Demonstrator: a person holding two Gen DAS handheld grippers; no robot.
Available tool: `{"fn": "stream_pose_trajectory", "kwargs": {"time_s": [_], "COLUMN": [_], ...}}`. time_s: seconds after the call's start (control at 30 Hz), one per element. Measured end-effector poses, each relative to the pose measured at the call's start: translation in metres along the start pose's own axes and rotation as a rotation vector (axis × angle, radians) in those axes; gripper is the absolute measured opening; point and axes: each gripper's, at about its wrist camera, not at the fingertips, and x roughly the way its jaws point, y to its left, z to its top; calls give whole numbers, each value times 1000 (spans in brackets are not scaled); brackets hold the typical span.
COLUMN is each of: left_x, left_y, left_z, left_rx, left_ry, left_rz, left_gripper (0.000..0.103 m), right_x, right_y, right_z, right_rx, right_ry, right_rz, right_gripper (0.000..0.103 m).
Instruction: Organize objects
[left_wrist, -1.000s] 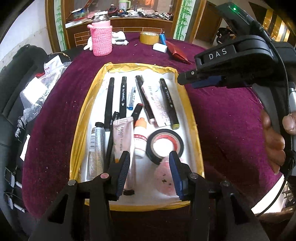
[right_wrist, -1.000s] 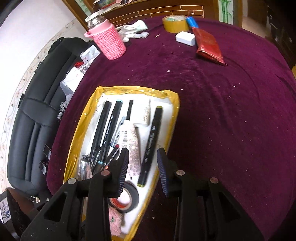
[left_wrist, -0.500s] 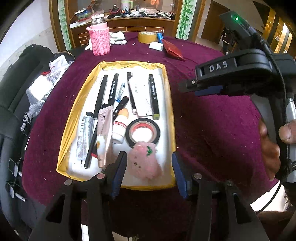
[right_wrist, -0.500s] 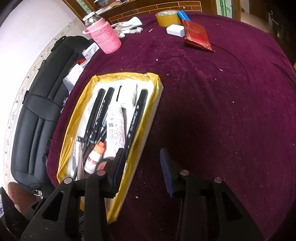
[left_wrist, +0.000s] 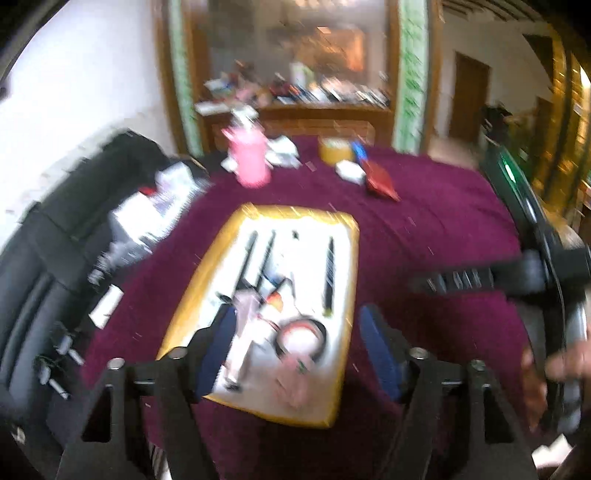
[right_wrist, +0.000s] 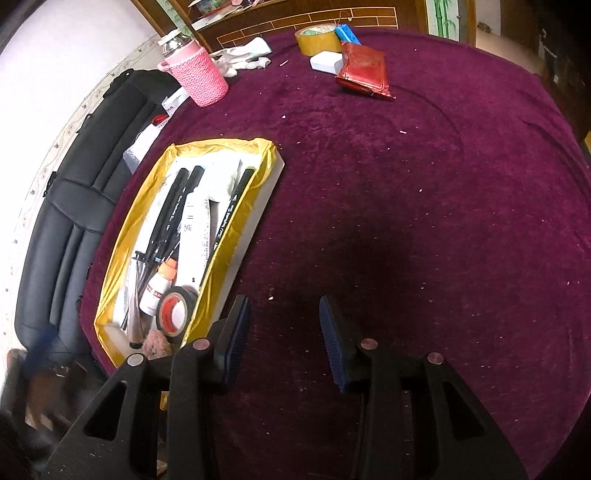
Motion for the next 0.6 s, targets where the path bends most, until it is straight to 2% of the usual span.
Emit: {"fn": "stream_pose_trajectory", "kwargs": {"time_s": [0.03,0.17,0.4,0.5,0.6], "left_x": [-4,-20,-32,-41,-49], "left_y": [2,11,30,38,47], "left_z": [5,20,42,49,54], "left_rx": [-17,-66,-153,-183,-221], "left_ry": [-27,-126,-186,-235,-281], "left_rz": [37,136,208,274,361], "left_gripper": [101,102,102,102,102], "right_x": [-1,-5,-6,-15,-33], "right_y": [-1,2,15,24,37], "right_z": [0,1,3,3,1], "right_rx": [-6,-40,-99,-141,-195], "right_ry": [-3,-18,-44,-101,-208], "right_rz": [-1,-8,-13,-25,-69], "right_gripper": [37,37,41,41,41]}}
